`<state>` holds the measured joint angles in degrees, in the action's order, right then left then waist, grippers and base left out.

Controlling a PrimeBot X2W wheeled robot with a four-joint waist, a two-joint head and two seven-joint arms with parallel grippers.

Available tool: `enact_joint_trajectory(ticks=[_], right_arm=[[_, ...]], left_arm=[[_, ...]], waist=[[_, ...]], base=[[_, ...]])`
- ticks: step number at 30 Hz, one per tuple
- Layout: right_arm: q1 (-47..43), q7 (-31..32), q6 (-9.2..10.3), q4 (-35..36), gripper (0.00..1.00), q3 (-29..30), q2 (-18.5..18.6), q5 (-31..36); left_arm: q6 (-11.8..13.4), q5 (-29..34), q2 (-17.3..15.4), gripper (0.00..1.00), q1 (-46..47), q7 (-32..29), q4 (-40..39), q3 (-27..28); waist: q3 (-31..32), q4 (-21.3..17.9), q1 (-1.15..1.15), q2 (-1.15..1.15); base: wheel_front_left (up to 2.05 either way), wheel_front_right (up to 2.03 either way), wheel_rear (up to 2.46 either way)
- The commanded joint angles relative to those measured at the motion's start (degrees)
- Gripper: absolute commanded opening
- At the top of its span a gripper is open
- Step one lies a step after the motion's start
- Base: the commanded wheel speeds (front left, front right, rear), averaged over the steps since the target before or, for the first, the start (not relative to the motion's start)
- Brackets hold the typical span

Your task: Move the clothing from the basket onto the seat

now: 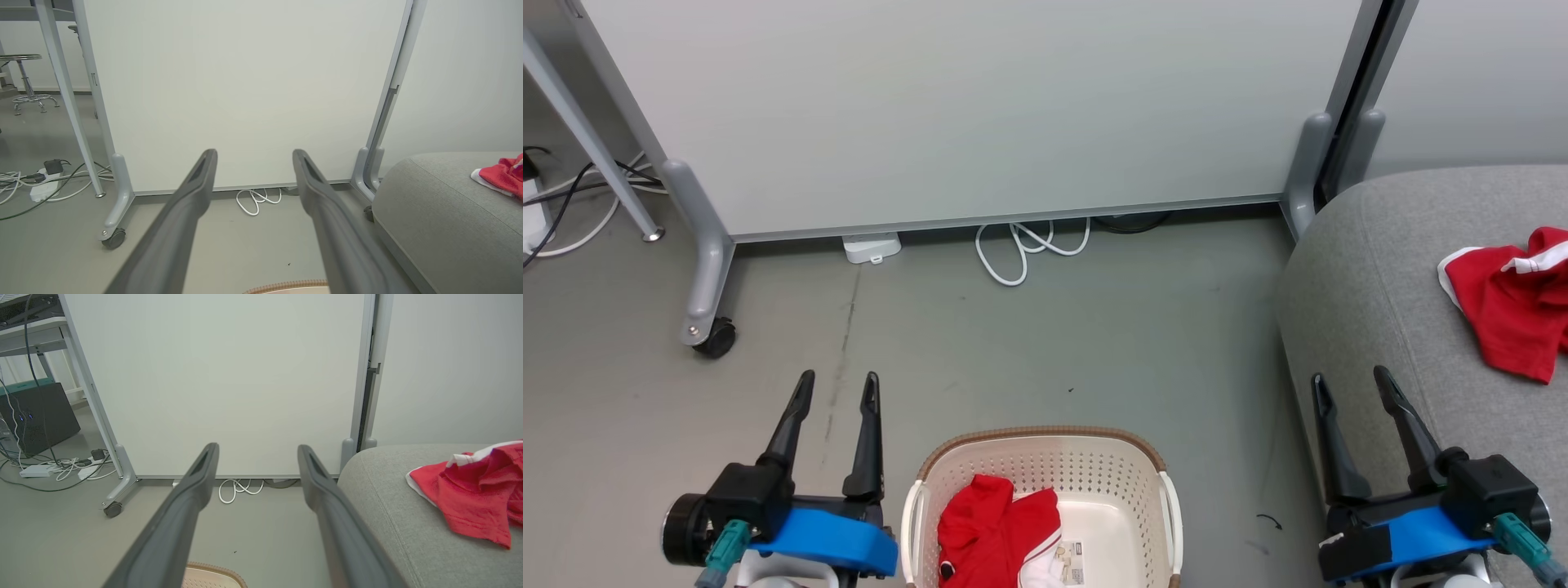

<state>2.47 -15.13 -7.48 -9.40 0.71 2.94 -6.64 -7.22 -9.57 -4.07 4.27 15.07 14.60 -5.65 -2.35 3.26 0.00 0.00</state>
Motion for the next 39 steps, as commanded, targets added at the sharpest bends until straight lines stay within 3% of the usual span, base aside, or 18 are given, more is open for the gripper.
enact_joint_trajectory(ticks=[1, 15, 30, 39], right_arm=[[0.1, 0.0, -0.03, 0.0, 1.0, -0.1, -0.1, -0.4], [5.8, 0.0, -0.03, 2.0, 1.0, -1.0, -0.1, 1.7], [18.1, 0.0, -0.03, 6.2, 1.0, -2.6, -0.1, 3.7], [22.5, 0.0, -0.03, 8.1, 1.0, -3.1, -0.1, 2.9]], left_arm=[[-0.3, 0.1, -0.4, 1.0, 0.8, 0.1, 0.3, -0.5], [-0.3, -2.5, -5.3, 1.0, 13.1, 0.1, 9.6, -12.3], [-0.3, -4.9, -10.1, 1.0, 32.3, 0.1, 31.4, -34.6], [-0.2, -7.3, -9.9, 1.0, 41.9, -2.2, 45.7, -50.5]], waist=[[-0.1, -0.1, 0.0, 0.0], [-6.2, -2.7, 0.0, 0.0], [-25.1, -7.5, 0.0, 0.0], [-34.6, -9.5, 0.0, 0.0]], base=[[0.0, 0.0, 0.0], [0.0, 0.0, 0.0], [0.0, 0.0, 0.0], [0.0, 0.0, 0.0]])
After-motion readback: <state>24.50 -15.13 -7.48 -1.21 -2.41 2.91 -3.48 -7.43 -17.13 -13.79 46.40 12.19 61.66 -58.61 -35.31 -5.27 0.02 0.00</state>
